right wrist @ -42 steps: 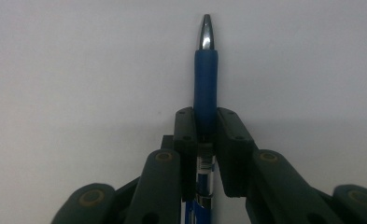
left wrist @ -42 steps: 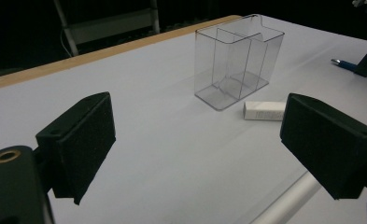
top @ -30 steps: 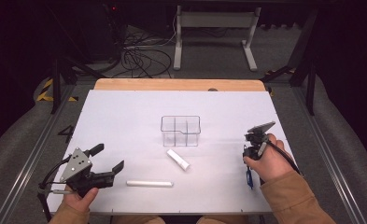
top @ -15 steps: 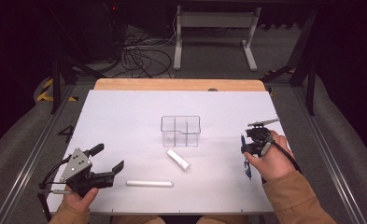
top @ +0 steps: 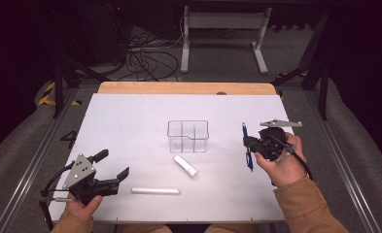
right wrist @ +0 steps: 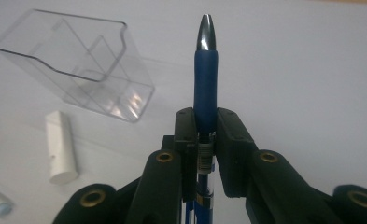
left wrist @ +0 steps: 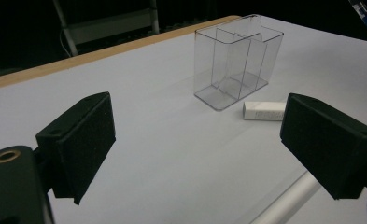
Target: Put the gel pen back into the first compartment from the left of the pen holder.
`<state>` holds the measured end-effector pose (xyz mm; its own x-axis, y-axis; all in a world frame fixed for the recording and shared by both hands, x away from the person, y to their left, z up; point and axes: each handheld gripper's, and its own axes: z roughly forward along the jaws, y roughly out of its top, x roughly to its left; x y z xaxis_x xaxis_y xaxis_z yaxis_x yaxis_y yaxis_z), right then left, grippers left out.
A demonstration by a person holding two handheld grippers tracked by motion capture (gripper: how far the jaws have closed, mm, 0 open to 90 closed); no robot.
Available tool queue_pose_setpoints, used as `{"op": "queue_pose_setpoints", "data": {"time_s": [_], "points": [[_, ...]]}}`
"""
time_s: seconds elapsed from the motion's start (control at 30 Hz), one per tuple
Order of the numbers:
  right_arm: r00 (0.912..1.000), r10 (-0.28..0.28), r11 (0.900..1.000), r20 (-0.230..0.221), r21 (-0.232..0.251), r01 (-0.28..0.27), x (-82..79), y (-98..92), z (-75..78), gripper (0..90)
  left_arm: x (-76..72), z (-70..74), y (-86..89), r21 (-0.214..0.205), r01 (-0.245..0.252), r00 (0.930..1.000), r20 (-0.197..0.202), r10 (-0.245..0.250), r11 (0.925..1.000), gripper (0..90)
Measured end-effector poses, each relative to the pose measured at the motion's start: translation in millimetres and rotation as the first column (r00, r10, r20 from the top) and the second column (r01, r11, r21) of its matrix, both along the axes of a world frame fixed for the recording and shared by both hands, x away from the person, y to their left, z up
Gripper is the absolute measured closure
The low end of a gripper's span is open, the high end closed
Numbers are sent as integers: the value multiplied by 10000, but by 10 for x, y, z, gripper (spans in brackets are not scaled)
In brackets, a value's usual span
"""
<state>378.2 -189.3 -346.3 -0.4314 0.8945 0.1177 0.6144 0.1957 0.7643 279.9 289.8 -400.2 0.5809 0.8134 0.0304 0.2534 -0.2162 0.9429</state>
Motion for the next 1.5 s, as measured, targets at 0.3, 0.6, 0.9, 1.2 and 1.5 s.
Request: {"op": "queue_pose_setpoints", "data": {"time_s": [0.3, 0.6, 0.9, 1.2, 1.5], "points": [[9800, 1290, 9826, 1516, 1138, -1470, -10, -15, 76, 801, -1, -1, -3, -12, 13, 10000, -4, -13, 10000, 111], [9255, 2328, 9430, 2988, 1631, -2899, -1, 24, 127, 801, 0, -3, -2, -8, 16, 10000, -19, -16, 10000, 112], [8871, 2584, 8958, 3824, 2489, -3682, 40, 52, 168, 801, 1, 0, -3, -54, 20, 10000, -25, -20, 10000, 111], [8696, 2745, 8829, 4105, 2507, -3971, 52, 113, 182, 800, 1, 2, -2, -74, 28, 10000, -25, -28, 10000, 112], [8420, 3206, 8605, 4338, 2382, -4504, 89, 237, 231, 800, -2, -5, -4, -64, 29, 10000, -53, -29, 10000, 111]]}}
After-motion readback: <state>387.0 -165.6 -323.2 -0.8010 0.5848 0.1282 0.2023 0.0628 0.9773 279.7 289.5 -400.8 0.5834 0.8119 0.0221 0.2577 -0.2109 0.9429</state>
